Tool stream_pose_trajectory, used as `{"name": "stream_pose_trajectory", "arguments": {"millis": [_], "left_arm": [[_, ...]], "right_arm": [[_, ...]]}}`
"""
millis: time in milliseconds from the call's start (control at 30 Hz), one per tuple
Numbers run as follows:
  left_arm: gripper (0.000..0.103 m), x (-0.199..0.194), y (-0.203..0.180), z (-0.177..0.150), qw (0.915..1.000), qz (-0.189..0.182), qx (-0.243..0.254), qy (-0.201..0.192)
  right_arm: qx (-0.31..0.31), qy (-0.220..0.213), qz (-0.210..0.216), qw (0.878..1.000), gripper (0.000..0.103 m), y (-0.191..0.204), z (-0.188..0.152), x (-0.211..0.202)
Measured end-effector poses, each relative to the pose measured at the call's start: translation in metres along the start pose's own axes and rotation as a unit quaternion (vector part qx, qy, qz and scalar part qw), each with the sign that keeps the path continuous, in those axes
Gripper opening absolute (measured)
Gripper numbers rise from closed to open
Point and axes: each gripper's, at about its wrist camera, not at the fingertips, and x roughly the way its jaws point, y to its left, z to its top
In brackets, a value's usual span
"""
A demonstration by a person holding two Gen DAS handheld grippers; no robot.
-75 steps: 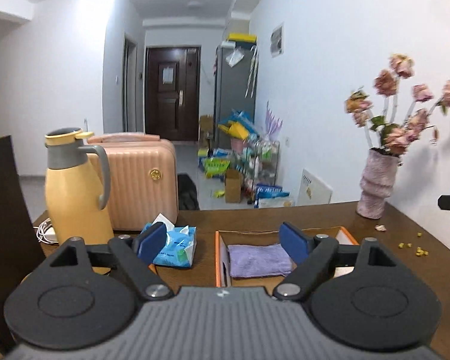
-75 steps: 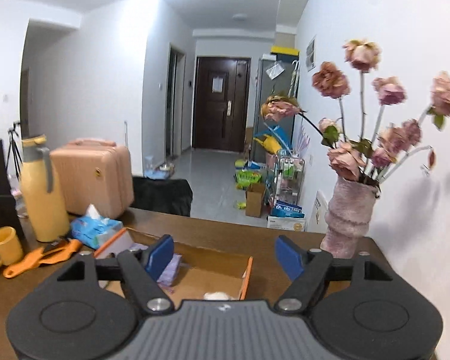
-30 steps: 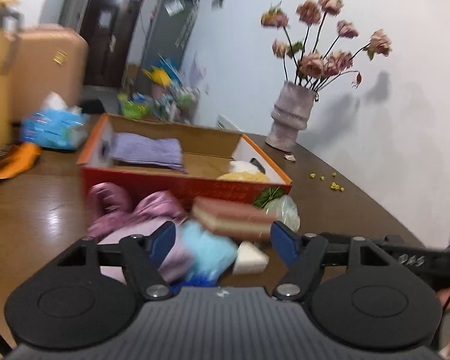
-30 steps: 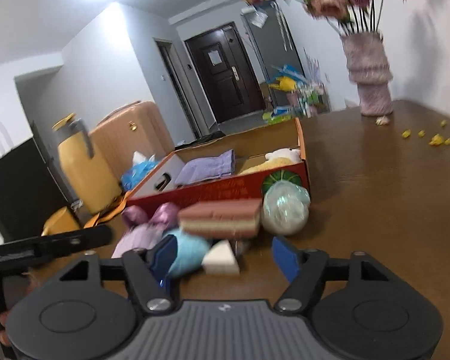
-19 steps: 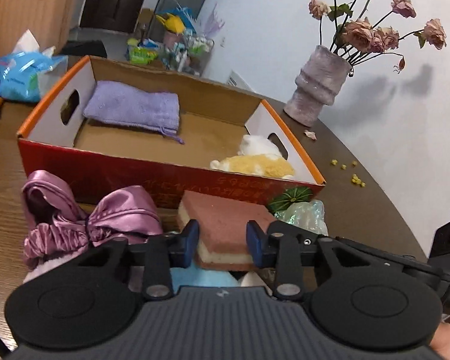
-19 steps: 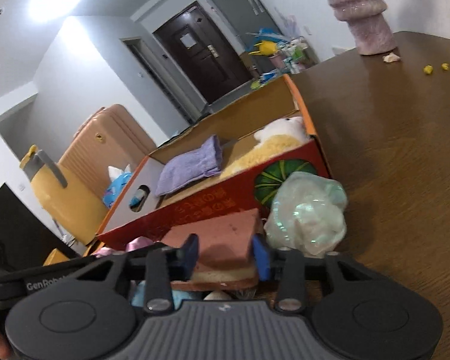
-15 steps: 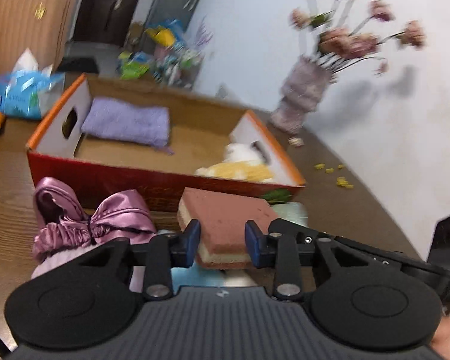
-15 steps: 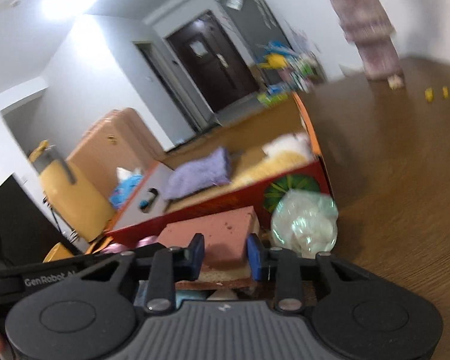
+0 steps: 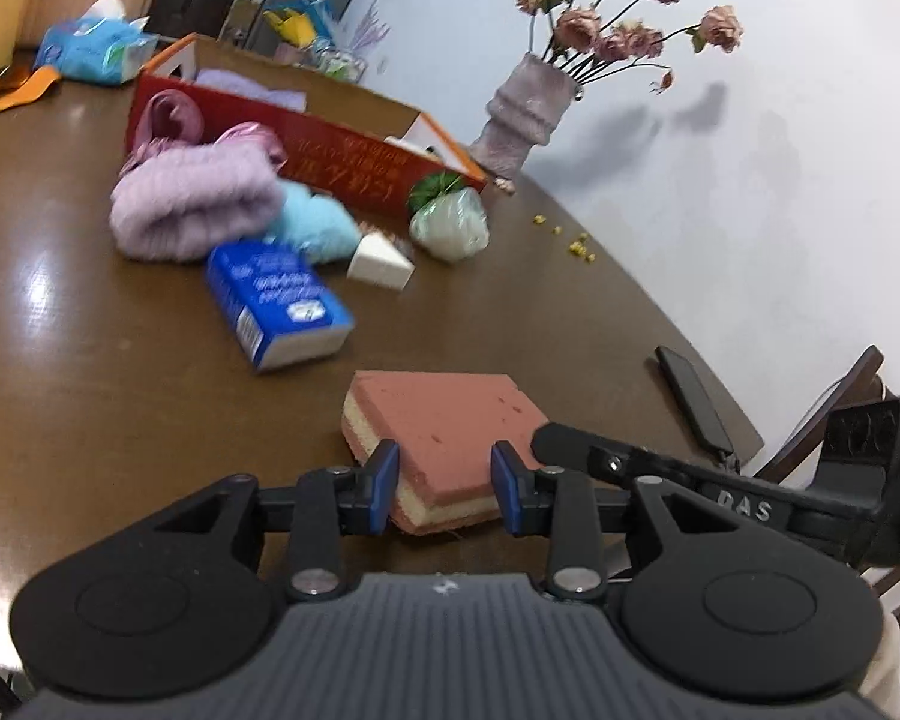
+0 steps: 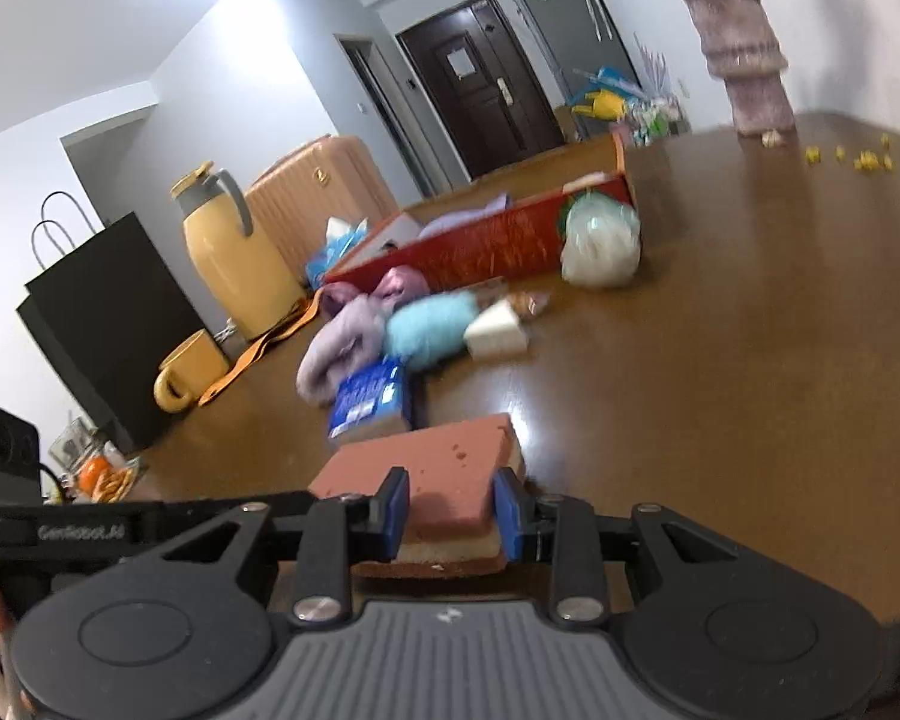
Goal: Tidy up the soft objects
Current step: 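Return the right gripper to the table and grasp the pink sponge block, then place the pink sponge block into the box and open the right gripper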
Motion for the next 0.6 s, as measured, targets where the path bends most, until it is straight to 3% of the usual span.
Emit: {"name": "stream_pose_trajectory", "arguments": {"millis": [67,167,300,600], "left_arm": [[0.037,-0.001,0.001,-0.001,1.0000,0.008,-0.004,0.001],[0.052,-0.004,0.004,0.000,0.9996,0.022,-0.017,-0.008],[0.052,-0.003,0.006,0.003,0.9990,0.033,-0.021,-0.019],[0.051,0.011,0.017,0.005,0.9989,0.016,-0.044,0.005]], "right_arm": [[0.007,-0.002,0.009,1.000,0.034,-0.003,-0.007,-0.006],[0.009,-0.007,0.001,1.000,0.036,-0.005,-0.009,-0.010],[0.015,-0.008,-0.003,1.000,0.038,-0.011,-0.008,-0.009],[0.030,-0.003,-0.004,1.000,0.037,-0.015,-0.002,0.006]]}}
